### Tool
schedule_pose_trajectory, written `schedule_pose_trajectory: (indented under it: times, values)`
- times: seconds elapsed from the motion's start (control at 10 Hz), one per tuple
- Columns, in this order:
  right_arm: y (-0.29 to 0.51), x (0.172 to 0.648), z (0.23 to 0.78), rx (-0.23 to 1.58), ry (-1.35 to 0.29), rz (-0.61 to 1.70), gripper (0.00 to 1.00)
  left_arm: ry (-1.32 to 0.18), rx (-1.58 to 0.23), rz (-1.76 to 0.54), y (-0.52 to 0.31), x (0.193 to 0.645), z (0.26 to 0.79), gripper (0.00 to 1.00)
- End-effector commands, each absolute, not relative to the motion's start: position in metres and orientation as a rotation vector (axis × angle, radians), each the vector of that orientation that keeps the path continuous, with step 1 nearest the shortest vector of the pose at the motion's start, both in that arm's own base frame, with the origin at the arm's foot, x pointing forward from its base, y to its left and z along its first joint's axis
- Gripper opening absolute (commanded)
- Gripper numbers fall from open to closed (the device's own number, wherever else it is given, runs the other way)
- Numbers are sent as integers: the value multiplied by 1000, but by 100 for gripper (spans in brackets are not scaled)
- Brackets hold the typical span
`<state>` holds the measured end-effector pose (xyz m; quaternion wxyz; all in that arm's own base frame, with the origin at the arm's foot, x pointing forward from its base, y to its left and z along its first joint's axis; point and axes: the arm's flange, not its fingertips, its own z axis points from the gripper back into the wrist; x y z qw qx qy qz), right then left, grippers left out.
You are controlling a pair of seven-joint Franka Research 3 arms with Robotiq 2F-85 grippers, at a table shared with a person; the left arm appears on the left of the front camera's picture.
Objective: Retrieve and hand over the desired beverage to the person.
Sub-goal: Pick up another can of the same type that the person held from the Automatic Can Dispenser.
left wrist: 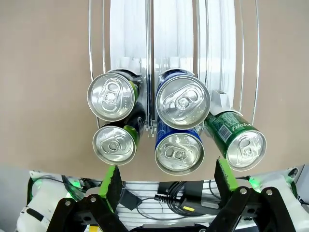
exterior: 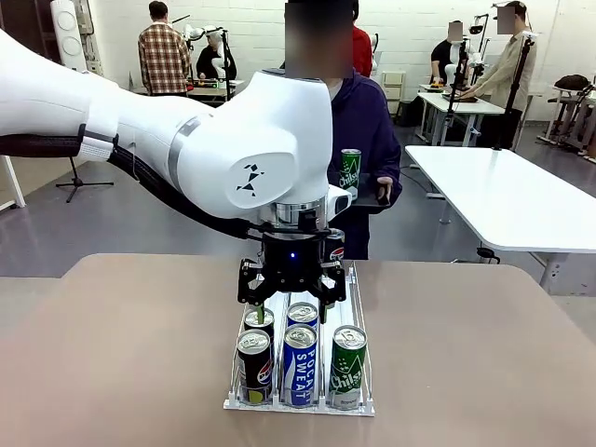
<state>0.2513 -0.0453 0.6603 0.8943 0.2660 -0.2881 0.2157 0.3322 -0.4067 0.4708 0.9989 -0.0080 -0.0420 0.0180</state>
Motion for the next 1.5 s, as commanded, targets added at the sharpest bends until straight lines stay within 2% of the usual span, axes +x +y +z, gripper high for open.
schedule_pose_trajectory:
  times: [0.0,0.3,0.8,1.4]
  values:
    - [-46,253,659,550,-591,460,100,-87,-11,34,-407,331,471,100]
    - [-46,253,659,550,-591,460,100,-84,-16,36,-407,332,471,100]
    - [-46,253,659,550,-591,460,100,-109,21,-149,-416,323,444,100]
    - [-46,253,659,550,-591,460,100,-108,22,-104,-420,332,436,100]
